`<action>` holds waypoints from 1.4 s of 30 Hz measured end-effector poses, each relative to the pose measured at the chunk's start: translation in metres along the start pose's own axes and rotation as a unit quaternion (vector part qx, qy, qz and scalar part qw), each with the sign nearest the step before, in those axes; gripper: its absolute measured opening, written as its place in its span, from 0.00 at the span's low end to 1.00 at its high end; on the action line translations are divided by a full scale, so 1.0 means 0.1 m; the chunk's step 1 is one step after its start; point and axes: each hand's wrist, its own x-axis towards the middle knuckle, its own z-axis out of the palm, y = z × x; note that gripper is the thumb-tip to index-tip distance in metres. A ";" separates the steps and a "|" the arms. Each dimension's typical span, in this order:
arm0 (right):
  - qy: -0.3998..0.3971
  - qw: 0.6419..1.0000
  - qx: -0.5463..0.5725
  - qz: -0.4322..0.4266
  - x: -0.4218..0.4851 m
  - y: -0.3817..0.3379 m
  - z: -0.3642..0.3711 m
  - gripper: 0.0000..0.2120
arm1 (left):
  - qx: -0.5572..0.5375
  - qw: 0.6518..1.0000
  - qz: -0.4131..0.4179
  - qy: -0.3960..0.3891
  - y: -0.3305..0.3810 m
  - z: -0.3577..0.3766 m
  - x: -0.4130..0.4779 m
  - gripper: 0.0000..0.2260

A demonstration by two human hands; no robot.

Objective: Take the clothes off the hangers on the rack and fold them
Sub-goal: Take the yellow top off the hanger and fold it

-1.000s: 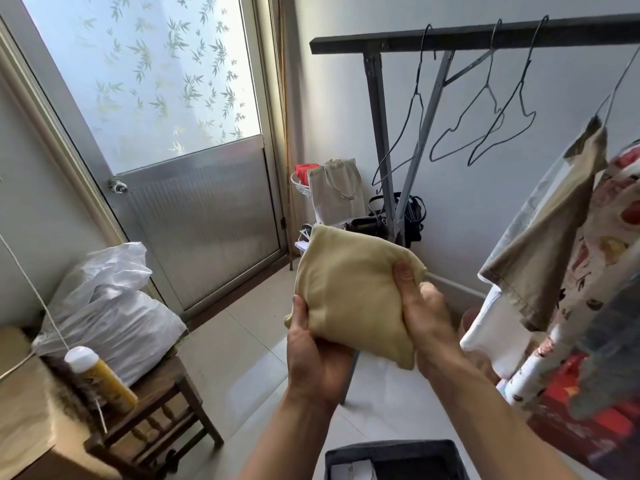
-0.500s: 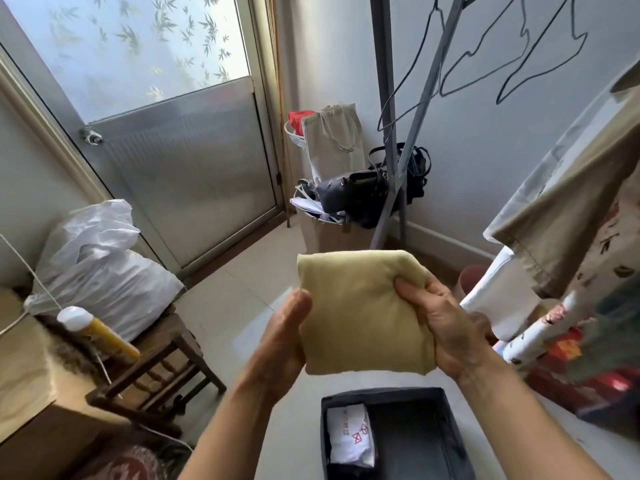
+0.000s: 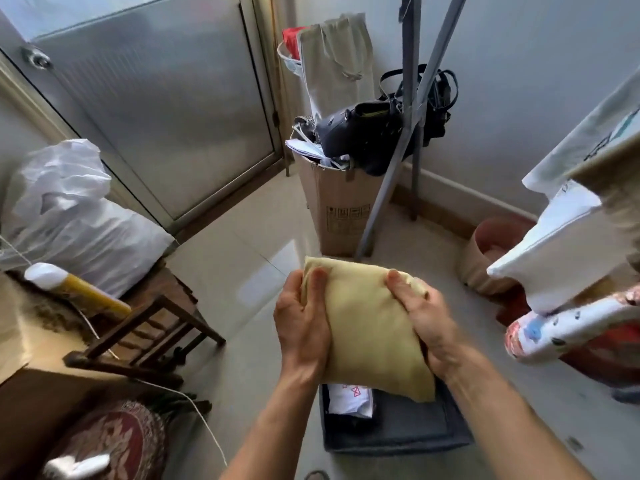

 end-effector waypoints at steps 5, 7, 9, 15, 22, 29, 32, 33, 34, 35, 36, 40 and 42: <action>0.038 0.999 0.002 0.006 0.44 0.63 -0.17 0.11 | -0.063 0.991 -0.118 -0.016 -0.69 0.14 0.20 0.18; 0.034 0.998 0.035 0.032 0.57 0.87 -0.20 0.11 | -0.058 0.989 -0.133 -0.037 -0.92 0.19 0.30 0.18; 0.028 0.996 0.061 0.059 0.72 1.14 -0.24 0.13 | -0.022 0.989 -0.134 -0.061 -1.19 0.22 0.42 0.16; -0.056 0.985 -0.021 0.163 1.18 1.74 -0.48 0.28 | 0.118 0.971 -0.105 -0.177 -1.93 0.40 0.68 0.10; -0.018 0.975 0.049 0.216 1.53 2.56 -0.83 0.21 | -0.082 0.848 -0.441 -0.282 -2.89 0.33 0.83 0.30; 0.125 0.949 0.153 0.247 1.56 3.83 -0.91 0.30 | -0.222 0.770 -0.561 -0.207 -4.15 0.59 -0.01 0.33; 0.153 0.936 0.159 0.275 1.63 4.34 -1.01 0.26 | -0.154 0.794 -0.557 -0.189 -4.61 0.79 -0.30 0.29; 0.156 0.934 0.155 0.283 1.67 4.47 -1.06 0.22 | -0.128 0.801 -0.556 -0.179 -4.73 0.84 -0.33 0.26; 0.159 0.933 0.145 0.288 1.73 4.63 -1.12 0.17 | -0.103 0.809 -0.555 -0.165 -4.90 0.90 -0.35 0.23; 0.161 0.934 0.129 0.291 1.80 4.73 -1.17 0.12 | -0.067 0.821 -0.546 -0.154 -5.01 0.95 -0.33 0.22; 0.158 0.937 0.109 0.291 1.88 4.83 -1.22 0.09 | -0.027 0.832 -0.535 -0.145 -5.13 1.00 -0.31 0.23; 0.134 0.945 0.072 0.290 2.29 5.19 -1.35 0.08 | 0.109 0.880 -0.436 -0.156 -5.51 1.21 -0.20 0.18; 0.119 0.946 0.070 0.292 2.54 5.39 -1.38 0.10 | 0.144 0.907 -0.364 -0.155 -5.73 1.34 -0.13 0.13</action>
